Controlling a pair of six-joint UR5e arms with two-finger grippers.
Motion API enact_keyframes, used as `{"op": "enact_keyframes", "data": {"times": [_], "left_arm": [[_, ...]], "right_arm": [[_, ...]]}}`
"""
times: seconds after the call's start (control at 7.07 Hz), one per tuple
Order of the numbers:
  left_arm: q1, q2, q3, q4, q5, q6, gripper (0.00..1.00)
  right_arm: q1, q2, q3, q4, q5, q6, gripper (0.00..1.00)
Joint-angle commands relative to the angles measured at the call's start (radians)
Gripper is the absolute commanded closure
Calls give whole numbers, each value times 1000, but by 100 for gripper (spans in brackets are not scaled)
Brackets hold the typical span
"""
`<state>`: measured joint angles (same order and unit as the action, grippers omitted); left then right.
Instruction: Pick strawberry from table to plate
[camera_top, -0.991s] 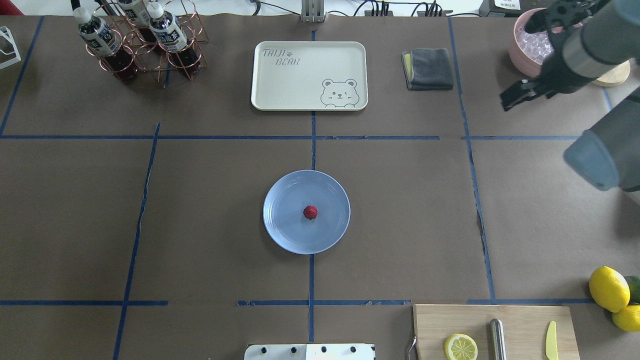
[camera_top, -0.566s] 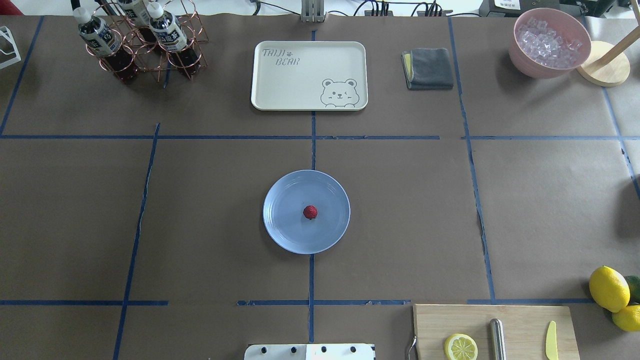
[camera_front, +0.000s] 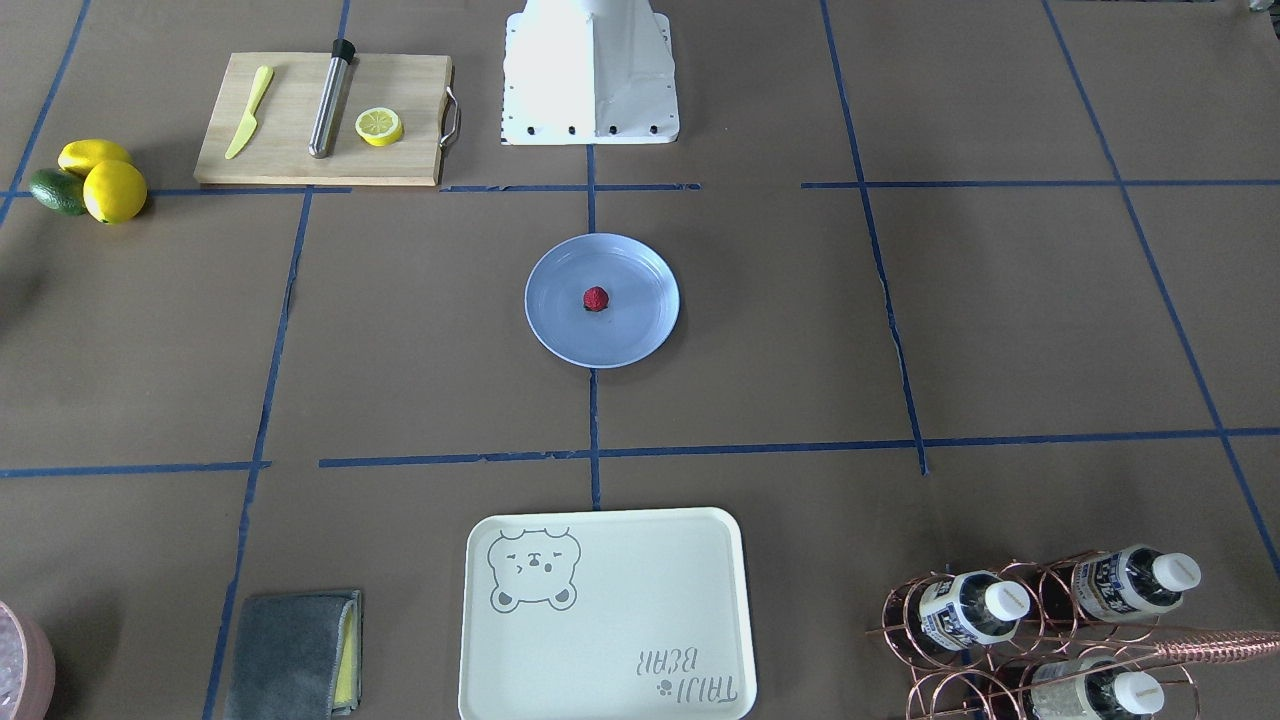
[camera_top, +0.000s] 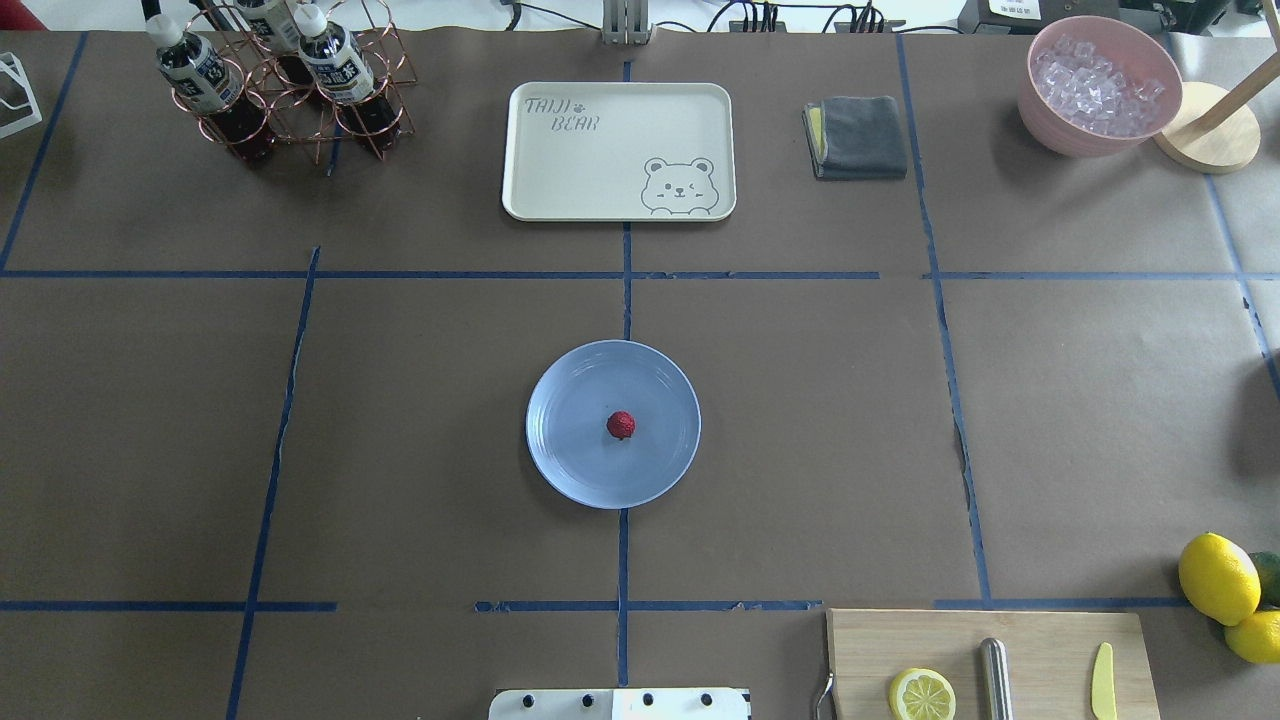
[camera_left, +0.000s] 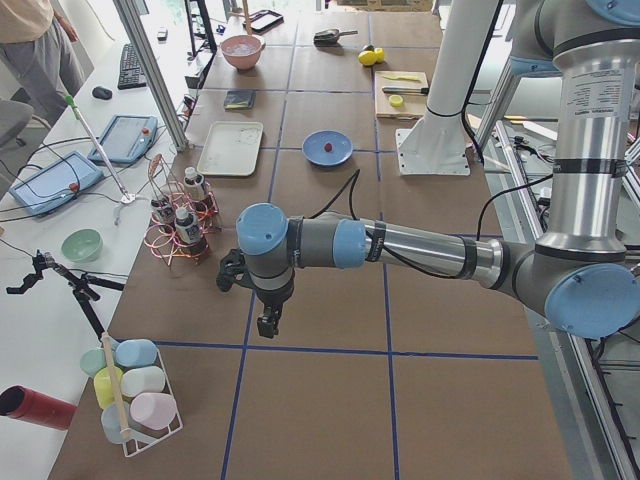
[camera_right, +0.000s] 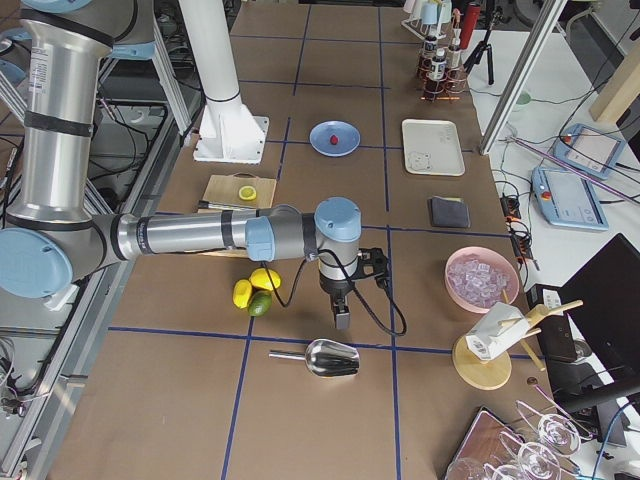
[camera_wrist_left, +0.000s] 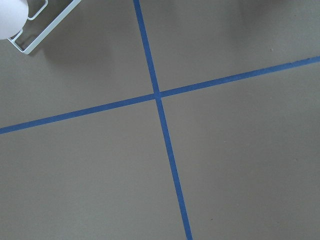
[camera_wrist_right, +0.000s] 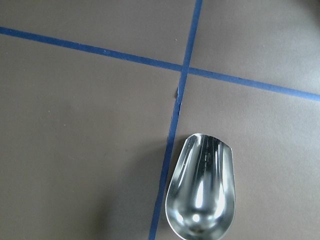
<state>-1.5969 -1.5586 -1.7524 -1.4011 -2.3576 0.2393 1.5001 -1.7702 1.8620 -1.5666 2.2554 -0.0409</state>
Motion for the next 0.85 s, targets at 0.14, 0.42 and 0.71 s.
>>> {"op": "enact_keyframes", "data": {"times": [0.14, 0.42, 0.71], "left_arm": [[0, 0, 2, 1, -2, 0, 0], [0, 0, 4, 2, -2, 0, 0], [0, 0, 4, 2, -2, 0, 0]], "right_arm": [[11, -29, -1, -1, 58, 16, 0], [11, -31, -1, 0, 56, 18, 0], [11, -31, -1, -1, 56, 18, 0]]}}
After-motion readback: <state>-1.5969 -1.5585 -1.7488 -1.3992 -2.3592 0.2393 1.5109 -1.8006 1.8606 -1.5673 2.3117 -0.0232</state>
